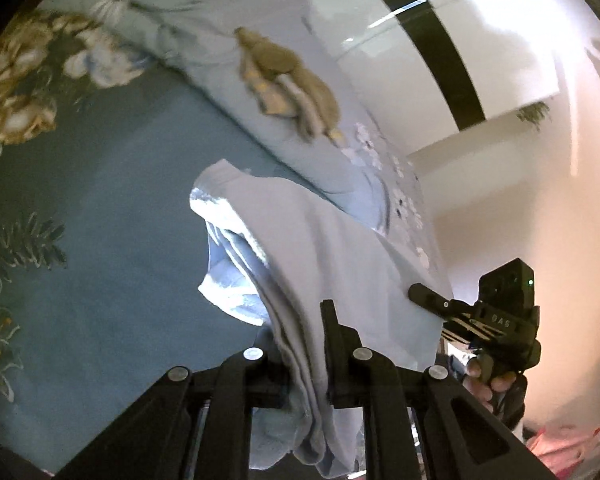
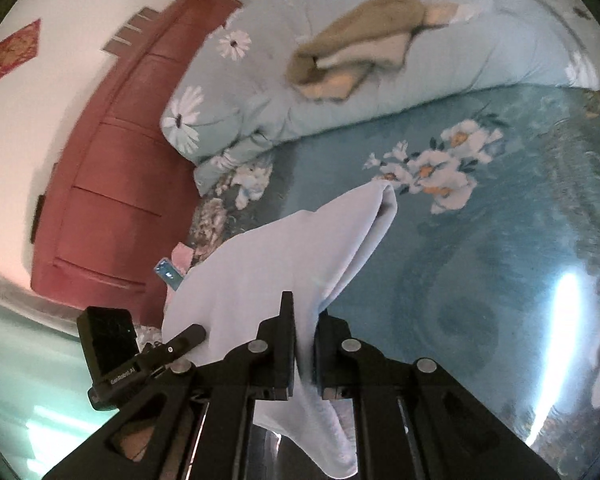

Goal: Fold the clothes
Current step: 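Carry the shirt bundle with the left gripper toward the clothes stack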

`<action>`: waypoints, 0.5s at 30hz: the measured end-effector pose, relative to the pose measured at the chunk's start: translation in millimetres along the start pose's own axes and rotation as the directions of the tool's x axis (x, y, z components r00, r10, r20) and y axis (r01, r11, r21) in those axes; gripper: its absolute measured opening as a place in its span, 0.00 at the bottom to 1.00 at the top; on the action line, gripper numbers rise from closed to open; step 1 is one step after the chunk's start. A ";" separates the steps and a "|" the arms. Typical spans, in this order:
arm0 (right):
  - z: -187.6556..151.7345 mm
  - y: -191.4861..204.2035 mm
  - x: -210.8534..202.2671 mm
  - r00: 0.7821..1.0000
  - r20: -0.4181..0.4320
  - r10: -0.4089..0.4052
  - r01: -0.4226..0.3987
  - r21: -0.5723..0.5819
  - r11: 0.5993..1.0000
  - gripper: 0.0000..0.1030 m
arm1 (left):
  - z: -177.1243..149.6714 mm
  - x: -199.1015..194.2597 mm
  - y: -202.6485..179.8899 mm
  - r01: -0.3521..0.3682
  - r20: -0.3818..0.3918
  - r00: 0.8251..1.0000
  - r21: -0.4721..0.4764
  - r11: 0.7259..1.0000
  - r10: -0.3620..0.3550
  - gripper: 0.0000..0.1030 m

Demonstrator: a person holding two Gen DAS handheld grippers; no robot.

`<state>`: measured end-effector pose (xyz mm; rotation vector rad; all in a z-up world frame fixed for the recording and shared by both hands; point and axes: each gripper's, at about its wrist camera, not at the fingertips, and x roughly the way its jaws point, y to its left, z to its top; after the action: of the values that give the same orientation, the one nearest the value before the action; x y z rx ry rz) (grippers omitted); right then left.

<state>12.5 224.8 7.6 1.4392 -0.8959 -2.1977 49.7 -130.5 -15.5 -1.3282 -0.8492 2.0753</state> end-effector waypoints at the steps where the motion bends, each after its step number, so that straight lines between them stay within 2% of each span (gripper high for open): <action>1: -3.5 -0.1 -11.9 1.000 0.012 0.004 -0.004 -0.003 1.000 0.07 | -2.7 -0.8 -12.2 0.004 -0.002 1.000 0.023 1.000 -0.004 0.13; 5: -20.4 -10.7 -73.4 0.997 0.081 -0.011 0.012 -0.015 1.000 0.07 | -11.6 8.8 -68.2 0.031 -0.024 0.999 0.130 0.991 -0.028 0.13; 10: -45.5 -46.5 -162.5 0.983 0.170 -0.065 0.063 0.014 0.998 0.07 | -33.2 39.7 -145.1 0.098 -0.088 0.993 0.226 0.969 -0.079 0.13; 15: -82.7 -96.7 -261.1 0.953 0.260 -0.157 0.144 0.067 0.987 0.07 | -68.4 94.8 -244.8 0.175 -0.210 0.972 0.366 0.914 -0.102 0.13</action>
<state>199.6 428.5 96.0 1.2912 -0.9570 -2.5442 100.8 114.7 88.7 -1.1855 -0.4146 1.8505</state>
